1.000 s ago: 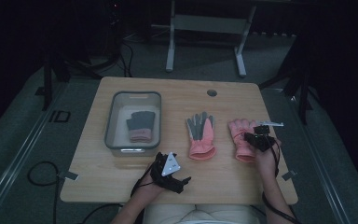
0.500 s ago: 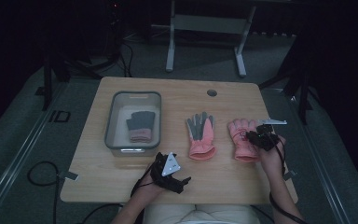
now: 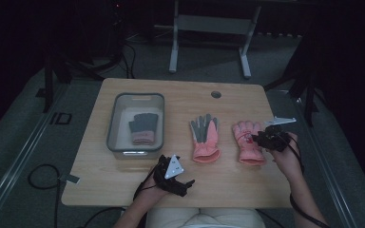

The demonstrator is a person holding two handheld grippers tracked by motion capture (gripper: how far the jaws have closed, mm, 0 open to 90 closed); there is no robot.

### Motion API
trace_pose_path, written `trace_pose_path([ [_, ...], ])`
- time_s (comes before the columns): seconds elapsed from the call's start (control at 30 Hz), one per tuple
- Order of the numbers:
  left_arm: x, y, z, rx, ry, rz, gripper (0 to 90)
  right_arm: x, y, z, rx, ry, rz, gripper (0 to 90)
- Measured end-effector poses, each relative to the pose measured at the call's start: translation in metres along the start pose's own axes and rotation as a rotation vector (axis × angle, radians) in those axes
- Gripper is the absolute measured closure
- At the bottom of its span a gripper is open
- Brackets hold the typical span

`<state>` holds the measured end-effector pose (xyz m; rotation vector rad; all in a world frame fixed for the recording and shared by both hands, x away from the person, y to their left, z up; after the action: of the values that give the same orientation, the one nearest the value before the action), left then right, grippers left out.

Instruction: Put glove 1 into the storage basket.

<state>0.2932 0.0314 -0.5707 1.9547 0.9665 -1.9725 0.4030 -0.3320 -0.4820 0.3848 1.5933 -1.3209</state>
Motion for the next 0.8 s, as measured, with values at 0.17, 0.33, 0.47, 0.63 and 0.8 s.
trace_pose_path([
  [0.17, 0.0, 0.0, 0.0, 0.001, 0.001, 0.001, 1.3, 0.004, 0.013, 0.0, 0.004, -0.002, -0.041, 63.0],
  [0.33, 0.0, 0.0, 0.0, 0.002, -0.001, 0.0, 1.4, 0.014, 0.027, -0.001, 0.001, 0.018, -0.072, 60.2],
  [0.47, 0.0, 0.0, 0.0, 0.002, 0.001, -0.001, 1.3, 0.022, 0.039, -0.004, 0.032, 0.017, -0.092, 61.6],
  [0.63, 0.0, 0.0, 0.001, 0.004, 0.002, 0.0, 1.3, 0.027, 0.049, -0.006, 0.061, 0.034, -0.089, 68.5],
  [0.8, 0.0, 0.0, 0.0, 0.004, -0.002, 0.0, 1.3, 0.028, 0.051, -0.01, 0.089, 0.035, -0.084, 80.0],
])
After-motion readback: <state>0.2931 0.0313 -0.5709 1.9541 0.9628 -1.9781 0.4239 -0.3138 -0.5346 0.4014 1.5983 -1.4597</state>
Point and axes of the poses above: each handheld gripper's, and its own axes: y roughly forward along the jaws, x roughly out of its underside, z roughly to its right, the point moved 1 cm from there along y, roughly forward along the jaws, and after that the axes turned 13 degrees about z, right-handed, at the moved point
